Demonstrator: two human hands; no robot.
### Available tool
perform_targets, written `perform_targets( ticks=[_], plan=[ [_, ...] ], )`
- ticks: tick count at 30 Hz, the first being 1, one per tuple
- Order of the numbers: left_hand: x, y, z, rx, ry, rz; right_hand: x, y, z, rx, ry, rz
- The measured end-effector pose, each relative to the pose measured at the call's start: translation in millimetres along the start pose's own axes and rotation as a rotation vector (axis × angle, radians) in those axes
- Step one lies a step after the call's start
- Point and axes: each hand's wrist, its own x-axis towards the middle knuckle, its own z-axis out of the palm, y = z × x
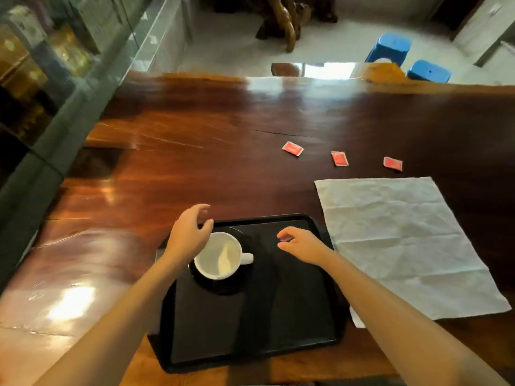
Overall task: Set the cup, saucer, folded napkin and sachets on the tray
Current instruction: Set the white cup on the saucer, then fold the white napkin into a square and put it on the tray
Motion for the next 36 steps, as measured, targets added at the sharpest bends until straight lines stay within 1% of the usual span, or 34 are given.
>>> perform_targets(
  ticks=[3, 7, 11, 15, 18, 22, 25, 27, 30, 32, 34, 36],
  plan=[
    [15, 43, 19, 0.049, -0.118, 0.076, -6, 24, -33, -0.012, 0.045, 0.031],
    [18, 97, 69, 0.116, -0.29, 0.129, -13, 70, -75, -0.004, 0.103, 0.053],
    [10, 142, 133, 0.149, -0.342, 0.131, -21, 130, -116, -0.018, 0.107, 0.065],
    [1, 181, 198, 0.124, -0.359, 0.081, -29, 196, -158, -0.038, 0.096, 0.089],
    [-7, 200, 243, 0.126, -0.416, 0.057, -35, 239, -182, -0.066, 0.101, 0.121],
    [-17, 211, 287, 0.14, -0.434, 0.013, -39, 283, -197, -0.101, 0.105, 0.156],
    [-17, 214, 315, 0.2, -0.428, 0.013, -36, 303, -197, -0.124, 0.146, 0.189],
    [-14, 212, 335, 0.254, -0.409, 0.042, -32, 311, -192, -0.184, 0.202, 0.184],
    [-10, 204, 365, 0.401, -0.369, 0.145, -20, 316, -185, -0.367, 0.273, 0.1],
    [-9, 197, 381, 0.515, -0.384, 0.19, -10, 320, -182, -0.449, 0.224, 0.056],
    [-9, 190, 392, 0.565, -0.409, 0.207, 0, 329, -181, -0.518, 0.136, 0.046],
    [-6, 185, 398, 0.597, -0.409, 0.241, 6, 342, -183, -0.545, 0.09, 0.059]
  ],
)
